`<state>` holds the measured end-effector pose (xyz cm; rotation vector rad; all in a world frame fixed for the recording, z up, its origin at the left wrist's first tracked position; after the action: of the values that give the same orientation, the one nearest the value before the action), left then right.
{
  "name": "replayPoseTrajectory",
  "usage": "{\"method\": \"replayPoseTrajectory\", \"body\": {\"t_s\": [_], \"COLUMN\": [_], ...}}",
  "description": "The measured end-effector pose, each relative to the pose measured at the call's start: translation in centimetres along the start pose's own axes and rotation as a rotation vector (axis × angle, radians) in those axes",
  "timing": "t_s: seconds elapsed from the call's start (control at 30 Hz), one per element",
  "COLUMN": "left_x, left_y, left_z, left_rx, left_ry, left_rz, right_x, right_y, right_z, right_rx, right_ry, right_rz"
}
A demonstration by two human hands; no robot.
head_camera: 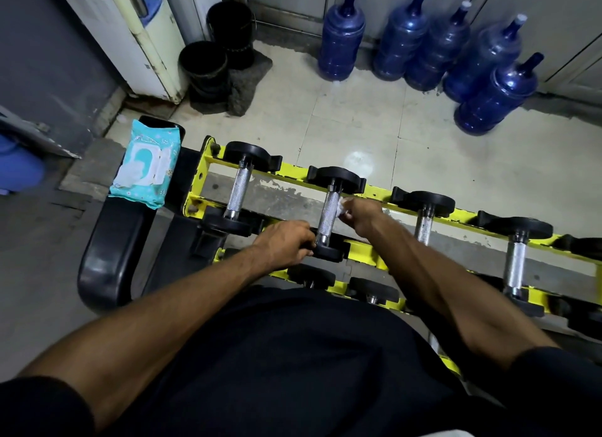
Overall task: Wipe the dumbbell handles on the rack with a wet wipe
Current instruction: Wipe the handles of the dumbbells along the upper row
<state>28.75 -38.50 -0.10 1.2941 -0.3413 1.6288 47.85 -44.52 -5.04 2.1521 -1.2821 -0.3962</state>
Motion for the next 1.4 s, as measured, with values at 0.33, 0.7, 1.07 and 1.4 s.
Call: {"method": "replayPoseTrajectory", "body": {"t_s": [0.33, 0.7, 1.07, 1.4], "left_x": [-0.3, -0.6, -0.7, -0.8], "left_y": [0.1, 0.3, 0.2, 0.1], "left_z": [-0.1, -0.3, -0.3, -0.5], "left_rx": [-0.014, -0.04, -0.045, -0.034], "left_ry": [0.014, 0.004, 0.022, 0.043], "left_rz": [0.015, 0.025, 0.032, 0.045], "right_x": [-1.6, -3.5, -4.6, -0.8], "right_y": [2.3, 3.8, 5.8, 4.2], "right_z": [-0.5, 0.0, -0.6, 0.2], "right_rx": [1.003, 1.312, 1.263, 1.127], "right_ry": [0.833, 1.928, 2.108, 1.178], "right_rz": [-0.064, -0.809, -1.151, -0.433]}}
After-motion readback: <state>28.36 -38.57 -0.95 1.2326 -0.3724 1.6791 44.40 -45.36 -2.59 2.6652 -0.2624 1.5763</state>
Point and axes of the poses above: each hand's wrist, its own y-axis away from the middle knuckle, its own x-axis out of the back of the hand, z = x × y, the point moved 3 cm from there along -y, towards the middle knuckle, and after that the axes turned 12 degrees about x, right-handed, at the moved point
